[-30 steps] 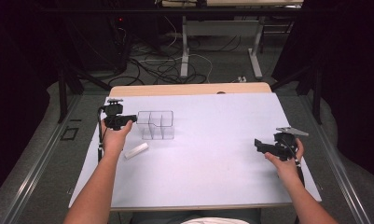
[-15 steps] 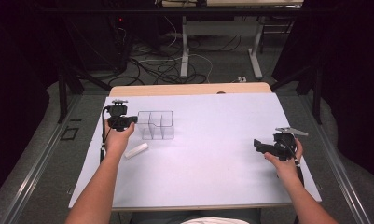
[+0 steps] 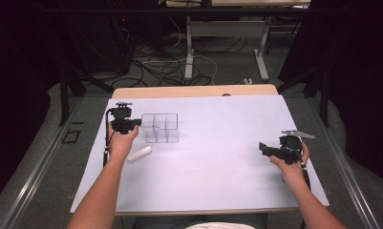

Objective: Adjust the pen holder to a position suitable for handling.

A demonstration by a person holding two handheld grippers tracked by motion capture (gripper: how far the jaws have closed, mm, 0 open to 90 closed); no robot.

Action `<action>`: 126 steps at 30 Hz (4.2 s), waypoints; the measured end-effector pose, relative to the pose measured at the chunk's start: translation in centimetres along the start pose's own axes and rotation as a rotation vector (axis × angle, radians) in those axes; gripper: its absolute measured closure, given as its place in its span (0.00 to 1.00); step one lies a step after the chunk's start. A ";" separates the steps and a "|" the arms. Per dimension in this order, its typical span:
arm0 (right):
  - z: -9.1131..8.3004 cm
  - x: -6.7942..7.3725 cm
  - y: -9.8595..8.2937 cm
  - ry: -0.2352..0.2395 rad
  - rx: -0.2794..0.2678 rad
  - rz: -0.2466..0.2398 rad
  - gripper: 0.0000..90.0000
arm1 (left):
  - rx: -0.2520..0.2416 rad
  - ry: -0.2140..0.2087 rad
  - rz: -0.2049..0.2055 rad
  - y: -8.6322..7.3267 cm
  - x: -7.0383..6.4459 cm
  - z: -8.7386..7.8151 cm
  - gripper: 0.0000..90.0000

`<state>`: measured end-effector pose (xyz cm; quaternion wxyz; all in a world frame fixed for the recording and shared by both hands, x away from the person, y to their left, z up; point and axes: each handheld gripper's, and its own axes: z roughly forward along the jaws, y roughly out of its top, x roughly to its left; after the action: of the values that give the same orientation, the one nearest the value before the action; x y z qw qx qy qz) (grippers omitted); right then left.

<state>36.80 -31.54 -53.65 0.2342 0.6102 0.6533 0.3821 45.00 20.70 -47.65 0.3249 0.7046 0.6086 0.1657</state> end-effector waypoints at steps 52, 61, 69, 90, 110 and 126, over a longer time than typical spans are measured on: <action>0.1 0.0 0.0 0.016 0.008 -0.001 0.05 | -0.005 -0.160 0.068 0.0 -11.5 3.1 1.00; 0.0 -0.1 -0.1 0.014 0.011 0.005 0.06 | -0.022 -0.178 0.081 0.2 -10.3 1.9 0.95; -0.1 0.0 -0.1 0.011 0.010 0.006 0.06 | -0.038 -0.214 0.106 0.1 -8.9 0.2 0.89; -0.2 0.1 -0.2 0.008 0.012 0.001 0.06 | -0.082 -0.206 0.086 0.2 -4.0 -5.4 0.50; -0.1 0.3 -0.3 0.008 0.017 -0.008 0.06 | -0.105 -0.108 0.232 -0.2 1.4 -7.2 0.30; -0.1 0.4 -0.4 0.015 0.027 -0.011 0.06 | -0.052 -0.027 0.351 -1.0 3.4 -5.6 0.17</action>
<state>36.44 -31.12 -53.87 0.2231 0.6070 0.6634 0.3764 41.41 25.47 -44.80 0.3173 0.7936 0.4675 0.2258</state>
